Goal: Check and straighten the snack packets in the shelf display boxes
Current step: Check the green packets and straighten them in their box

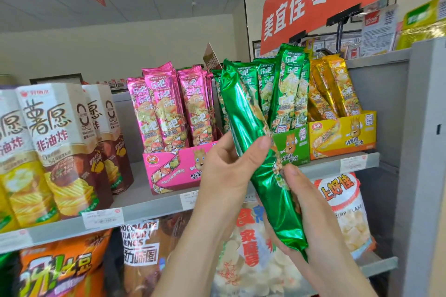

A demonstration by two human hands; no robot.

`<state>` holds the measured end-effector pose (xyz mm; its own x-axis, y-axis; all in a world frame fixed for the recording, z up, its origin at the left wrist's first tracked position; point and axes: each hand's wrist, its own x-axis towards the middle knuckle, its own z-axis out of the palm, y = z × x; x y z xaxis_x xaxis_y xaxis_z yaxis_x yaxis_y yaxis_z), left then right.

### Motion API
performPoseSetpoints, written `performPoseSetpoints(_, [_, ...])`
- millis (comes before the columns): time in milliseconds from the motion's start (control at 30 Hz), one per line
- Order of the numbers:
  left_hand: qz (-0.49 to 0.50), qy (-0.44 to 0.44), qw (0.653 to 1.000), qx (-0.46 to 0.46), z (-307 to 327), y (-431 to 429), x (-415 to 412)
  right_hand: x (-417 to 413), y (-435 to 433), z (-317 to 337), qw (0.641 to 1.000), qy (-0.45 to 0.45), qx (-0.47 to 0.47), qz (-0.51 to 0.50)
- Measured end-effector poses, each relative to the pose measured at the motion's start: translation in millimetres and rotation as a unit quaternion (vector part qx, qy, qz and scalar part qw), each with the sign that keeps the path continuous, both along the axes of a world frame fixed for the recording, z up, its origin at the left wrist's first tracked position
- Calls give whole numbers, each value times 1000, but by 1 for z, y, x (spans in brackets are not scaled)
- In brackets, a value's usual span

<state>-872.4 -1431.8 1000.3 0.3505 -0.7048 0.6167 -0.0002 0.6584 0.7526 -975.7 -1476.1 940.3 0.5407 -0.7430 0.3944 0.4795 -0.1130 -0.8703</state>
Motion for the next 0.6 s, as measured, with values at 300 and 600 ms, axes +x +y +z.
performPoseSetpoints(300, [-3, 82, 997, -1, -9, 10, 6, 0, 13, 12, 978, -120, 75, 157])
performPoseSetpoints(600, [-83, 166, 982, -25, -9, 15, 13, -2, 23, 4, 992, -72, -103, 17])
